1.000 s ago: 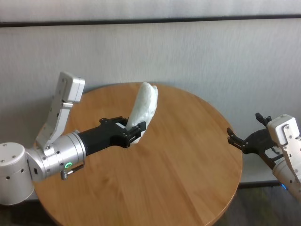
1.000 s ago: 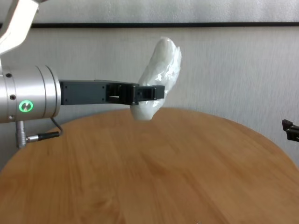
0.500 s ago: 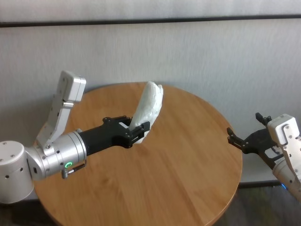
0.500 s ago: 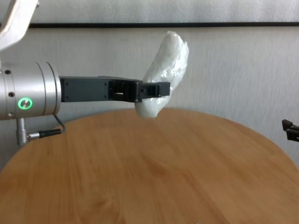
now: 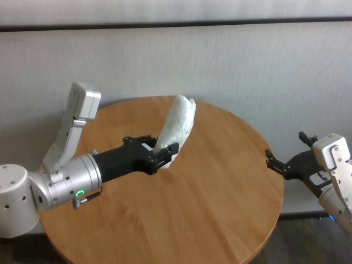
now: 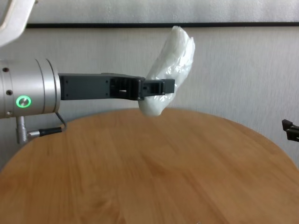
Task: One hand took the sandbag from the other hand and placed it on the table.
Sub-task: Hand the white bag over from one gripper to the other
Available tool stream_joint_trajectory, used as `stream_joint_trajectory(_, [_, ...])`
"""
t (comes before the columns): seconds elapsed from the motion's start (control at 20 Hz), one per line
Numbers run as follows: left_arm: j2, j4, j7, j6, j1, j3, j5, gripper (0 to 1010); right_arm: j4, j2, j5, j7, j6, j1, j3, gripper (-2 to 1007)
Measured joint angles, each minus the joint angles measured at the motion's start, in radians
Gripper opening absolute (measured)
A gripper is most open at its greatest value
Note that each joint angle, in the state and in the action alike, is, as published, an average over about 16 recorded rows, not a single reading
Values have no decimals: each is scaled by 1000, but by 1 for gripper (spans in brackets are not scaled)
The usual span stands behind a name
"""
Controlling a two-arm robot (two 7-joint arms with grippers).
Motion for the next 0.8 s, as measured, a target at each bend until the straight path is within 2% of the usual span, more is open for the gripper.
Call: stream_joint_trajectory(0.8, [32,-23,-41,-39,-5,36,-45,360,0,0,0,0,0,0,0,1001])
